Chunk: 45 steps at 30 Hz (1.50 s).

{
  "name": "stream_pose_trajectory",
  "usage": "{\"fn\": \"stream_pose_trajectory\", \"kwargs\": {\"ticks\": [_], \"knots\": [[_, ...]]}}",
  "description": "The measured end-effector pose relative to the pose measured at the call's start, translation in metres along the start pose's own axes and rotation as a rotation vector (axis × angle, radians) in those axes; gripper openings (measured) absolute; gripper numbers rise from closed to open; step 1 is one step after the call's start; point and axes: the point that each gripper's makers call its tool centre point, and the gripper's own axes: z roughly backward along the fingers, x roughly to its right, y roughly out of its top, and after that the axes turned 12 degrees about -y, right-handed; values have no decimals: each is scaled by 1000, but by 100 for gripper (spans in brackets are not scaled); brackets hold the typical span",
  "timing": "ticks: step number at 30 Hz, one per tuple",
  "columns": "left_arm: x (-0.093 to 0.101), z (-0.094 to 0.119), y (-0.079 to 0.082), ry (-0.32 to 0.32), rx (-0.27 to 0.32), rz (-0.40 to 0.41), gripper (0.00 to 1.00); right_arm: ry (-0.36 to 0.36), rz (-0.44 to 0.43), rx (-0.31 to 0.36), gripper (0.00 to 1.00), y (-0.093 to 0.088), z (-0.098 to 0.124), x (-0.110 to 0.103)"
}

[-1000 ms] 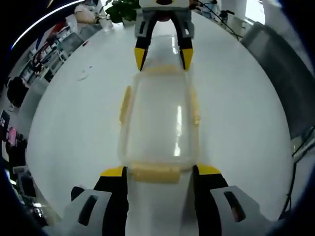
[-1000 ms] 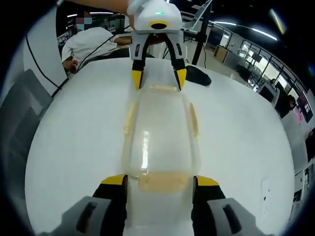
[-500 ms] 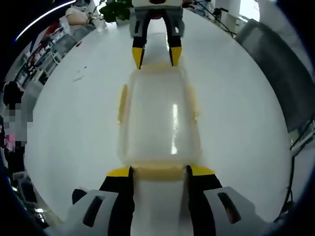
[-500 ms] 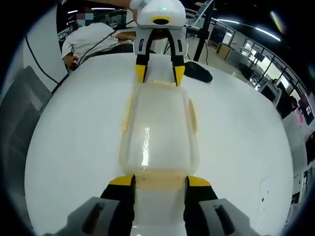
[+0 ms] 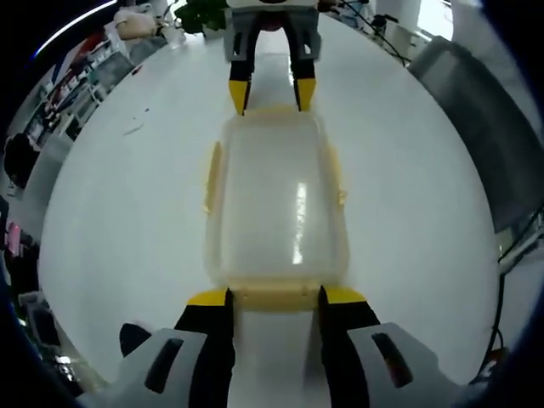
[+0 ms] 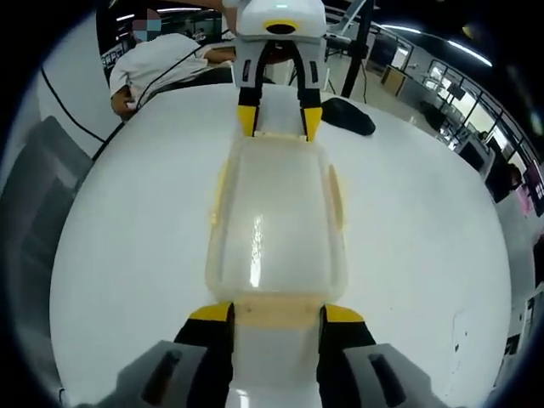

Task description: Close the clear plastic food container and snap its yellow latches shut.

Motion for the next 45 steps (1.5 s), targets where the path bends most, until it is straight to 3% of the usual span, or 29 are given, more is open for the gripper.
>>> {"fn": "stream_pose_trajectory", "kwargs": {"ticks": [15,25,28,45], "knots": [[-1,-3,-1,-52,-20,11,38,61,2,-31,37,-2,-1,0],[-3,-3,-1,-29,-9,47,36,47,-13,-35,35,-2,-1,0],[-6,0,-1,14,-52,40,36,32,3,-35,35,-2,1,2],[4,16,26,23,-44,41,36,25,2,-25,35,-3,34,3]]}}
